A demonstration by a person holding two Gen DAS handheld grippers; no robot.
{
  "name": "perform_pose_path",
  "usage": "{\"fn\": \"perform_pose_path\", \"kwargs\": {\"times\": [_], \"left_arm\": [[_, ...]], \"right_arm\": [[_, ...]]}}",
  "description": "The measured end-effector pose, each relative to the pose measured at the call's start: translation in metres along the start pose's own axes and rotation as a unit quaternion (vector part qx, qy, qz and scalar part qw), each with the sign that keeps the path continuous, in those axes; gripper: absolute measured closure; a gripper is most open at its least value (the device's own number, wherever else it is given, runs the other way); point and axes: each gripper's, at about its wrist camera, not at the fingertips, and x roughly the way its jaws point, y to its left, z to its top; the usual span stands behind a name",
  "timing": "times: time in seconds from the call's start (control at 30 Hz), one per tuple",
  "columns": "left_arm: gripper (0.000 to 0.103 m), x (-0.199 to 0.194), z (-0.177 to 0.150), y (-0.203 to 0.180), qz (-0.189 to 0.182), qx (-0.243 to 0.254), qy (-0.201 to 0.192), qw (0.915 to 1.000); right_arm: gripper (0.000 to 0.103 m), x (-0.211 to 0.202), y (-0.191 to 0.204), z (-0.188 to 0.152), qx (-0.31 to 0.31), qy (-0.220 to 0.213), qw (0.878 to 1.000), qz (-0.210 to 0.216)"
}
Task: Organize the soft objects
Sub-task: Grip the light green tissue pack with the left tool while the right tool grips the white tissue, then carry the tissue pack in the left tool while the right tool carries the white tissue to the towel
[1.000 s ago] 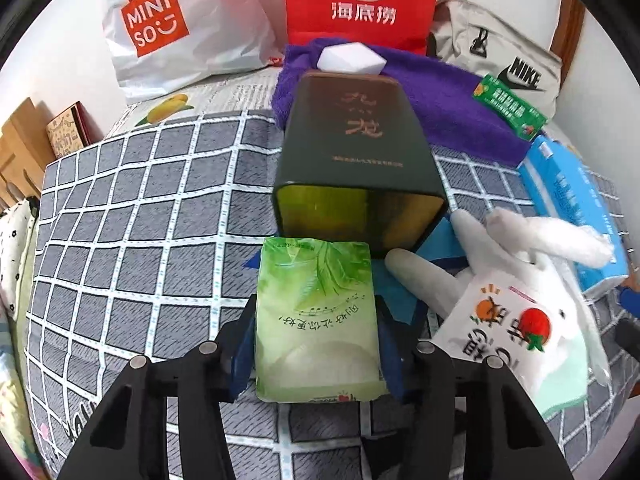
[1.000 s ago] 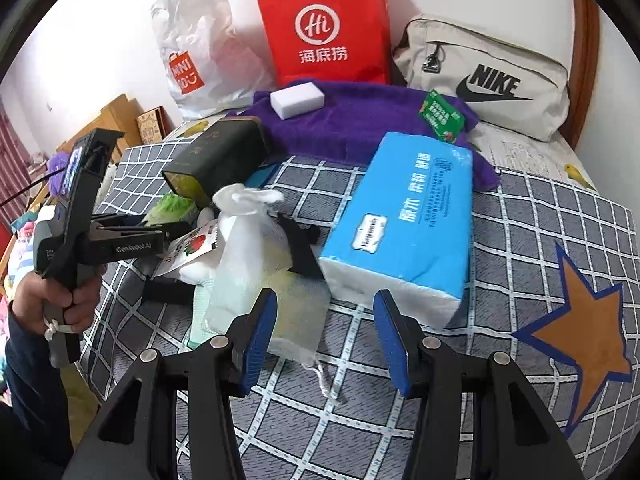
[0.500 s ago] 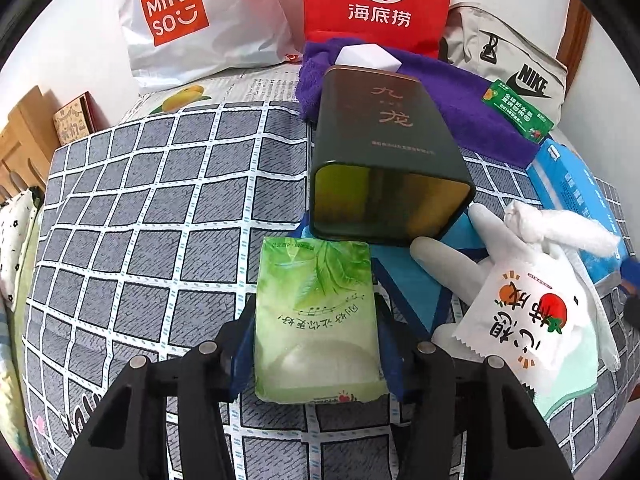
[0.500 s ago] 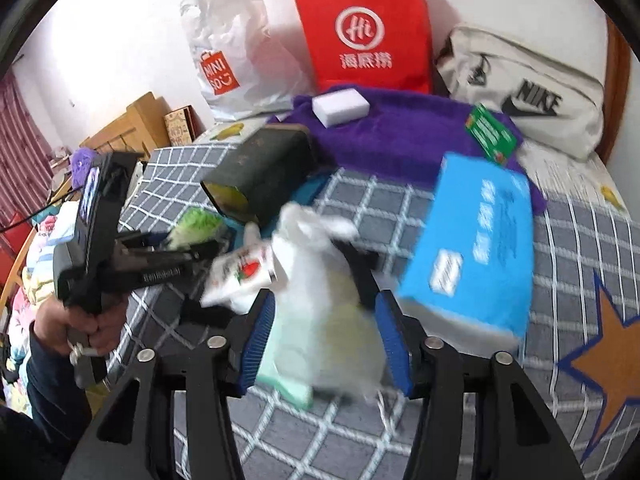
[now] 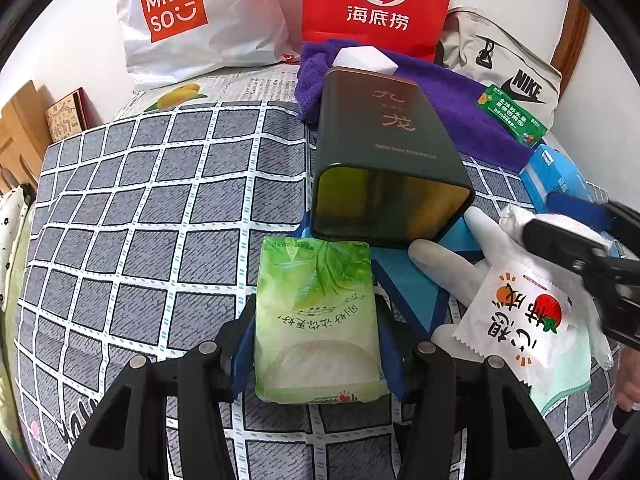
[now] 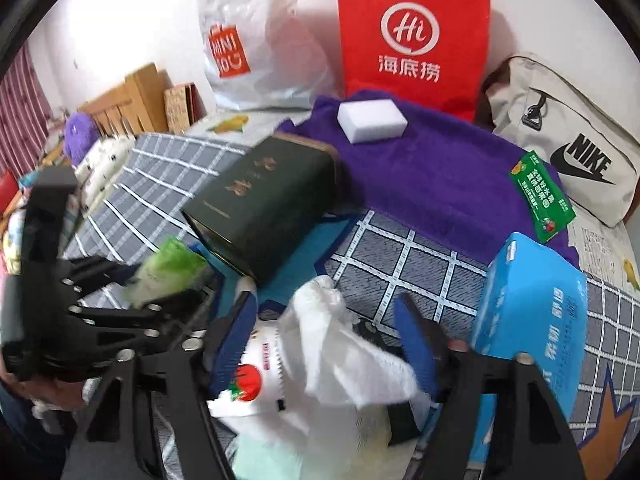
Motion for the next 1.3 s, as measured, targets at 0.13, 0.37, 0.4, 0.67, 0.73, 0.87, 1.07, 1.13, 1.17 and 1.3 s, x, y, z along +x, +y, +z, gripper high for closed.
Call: {"fn": "perform_pose_path", "kwargs": {"times": [0.13,0.37,0.4,0.67,0.73,0.87,1.07,1.13,1.17,1.3], "left_arm": [[0.052,0.001,0.001,-0.001,0.003,0.002,0.001,1.0],[0.053,0.002,0.003,0.0,0.003,0.002,0.001,1.0],[0.053,0.002,0.003,0.0,0.002,0.001,0.001,1.0],[0.054,-0.014,0.004,0.008,0.008,-0.014,-0.005,0.9999],[0.054,-0.021,0.005,0.011,0.008,-0.019,-0.01,0.9997],[0.054,-0.035,0.007,0.018,0.004,-0.03,-0.018,0.9994],[0.054,-0.049,0.013,0.022,0.01,-0.034,-0.028,0.999],[0.054,-0.054,0.017,0.02,0.009,-0.034,-0.032,0.9989],[0.054,-0.055,0.019,0.019,0.009,-0.032,-0.034,0.9989],[0.054,-0.061,0.031,0.012,0.007,-0.026,-0.041,0.9988]], "right_arm": [[0.078,0.011,0.0,-0.004,-0.012,0.017,1.0,0.011],[0.079,-0.011,-0.006,-0.007,-0.001,-0.013,1.0,0.025],[0.079,-0.018,-0.008,-0.007,0.002,-0.021,1.0,0.023],[0.079,-0.059,-0.028,-0.008,0.017,-0.057,0.998,0.007],[0.079,-0.064,-0.035,-0.008,0.024,-0.06,0.998,0.005],[0.079,-0.072,-0.045,-0.009,0.034,-0.07,0.997,0.003],[0.079,-0.074,-0.053,-0.009,0.04,-0.074,0.996,0.005],[0.079,-0.075,-0.057,-0.008,0.042,-0.075,0.996,0.006],[0.079,-0.076,-0.058,-0.007,0.042,-0.074,0.996,0.005],[0.079,-0.079,-0.069,-0.003,0.048,-0.075,0.996,-0.003]]}}
